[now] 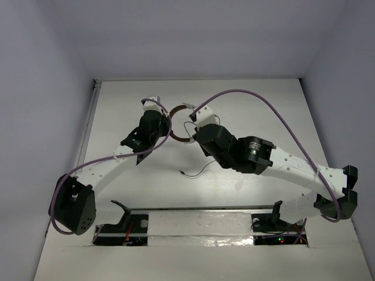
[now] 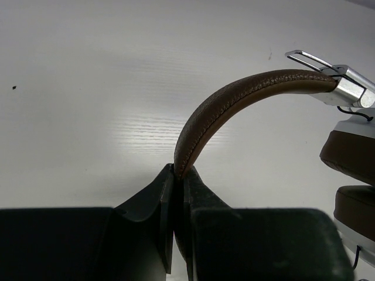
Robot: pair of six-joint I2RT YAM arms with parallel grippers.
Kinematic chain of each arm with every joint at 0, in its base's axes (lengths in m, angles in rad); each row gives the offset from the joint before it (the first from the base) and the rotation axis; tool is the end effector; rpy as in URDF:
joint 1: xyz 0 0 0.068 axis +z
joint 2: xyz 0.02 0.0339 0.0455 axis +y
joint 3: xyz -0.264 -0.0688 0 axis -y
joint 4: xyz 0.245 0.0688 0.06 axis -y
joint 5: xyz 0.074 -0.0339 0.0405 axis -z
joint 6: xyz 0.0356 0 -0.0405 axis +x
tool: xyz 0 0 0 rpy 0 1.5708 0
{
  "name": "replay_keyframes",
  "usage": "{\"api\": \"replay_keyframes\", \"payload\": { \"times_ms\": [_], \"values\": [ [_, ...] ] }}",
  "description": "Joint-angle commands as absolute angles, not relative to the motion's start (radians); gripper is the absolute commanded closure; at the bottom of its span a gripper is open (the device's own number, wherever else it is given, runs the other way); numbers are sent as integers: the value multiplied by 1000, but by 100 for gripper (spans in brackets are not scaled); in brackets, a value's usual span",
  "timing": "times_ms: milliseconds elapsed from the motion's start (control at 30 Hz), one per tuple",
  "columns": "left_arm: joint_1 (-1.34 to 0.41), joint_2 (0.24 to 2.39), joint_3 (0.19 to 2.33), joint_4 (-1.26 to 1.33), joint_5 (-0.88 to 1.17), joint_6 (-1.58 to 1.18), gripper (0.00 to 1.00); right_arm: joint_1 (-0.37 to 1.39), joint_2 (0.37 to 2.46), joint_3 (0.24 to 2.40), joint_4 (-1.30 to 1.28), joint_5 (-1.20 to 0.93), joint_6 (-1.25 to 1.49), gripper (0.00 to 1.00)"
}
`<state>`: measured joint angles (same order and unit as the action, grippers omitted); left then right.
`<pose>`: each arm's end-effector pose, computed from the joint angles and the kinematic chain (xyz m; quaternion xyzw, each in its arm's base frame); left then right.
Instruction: Wrap the headphones
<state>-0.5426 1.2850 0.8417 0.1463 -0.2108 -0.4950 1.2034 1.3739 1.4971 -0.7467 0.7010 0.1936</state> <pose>0.2579 -0.1468 0.2841 -0.0435 0.8007 -0.2198 0.5555 0.1243 0.2589 0.4030 -0.2672 0.8073 0.0415 0.5246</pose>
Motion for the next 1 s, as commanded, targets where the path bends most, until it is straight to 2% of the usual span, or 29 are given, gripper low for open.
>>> {"api": "replay_keyframes", "payload": {
  "times_ms": [0, 500, 633, 767, 967],
  "values": [
    [-557, 1213, 835, 195, -141, -466, 100, 1166, 1341, 1499, -684, 767, 149, 100],
    [-623, 1143, 808, 130, 40, -405, 100, 960, 1339, 1418, -537, 842, 54, 100],
    [-623, 1127, 833, 114, 86, -394, 100, 937, 1313, 1376, -509, 851, 60, 100],
    [-623, 1109, 847, 87, 43, -417, 100, 928, 1270, 1345, -496, 867, 86, 100],
    [-604, 1109, 864, 110, 172, -414, 100, 868, 1189, 1258, -401, 795, 129, 100]
  ]
}}
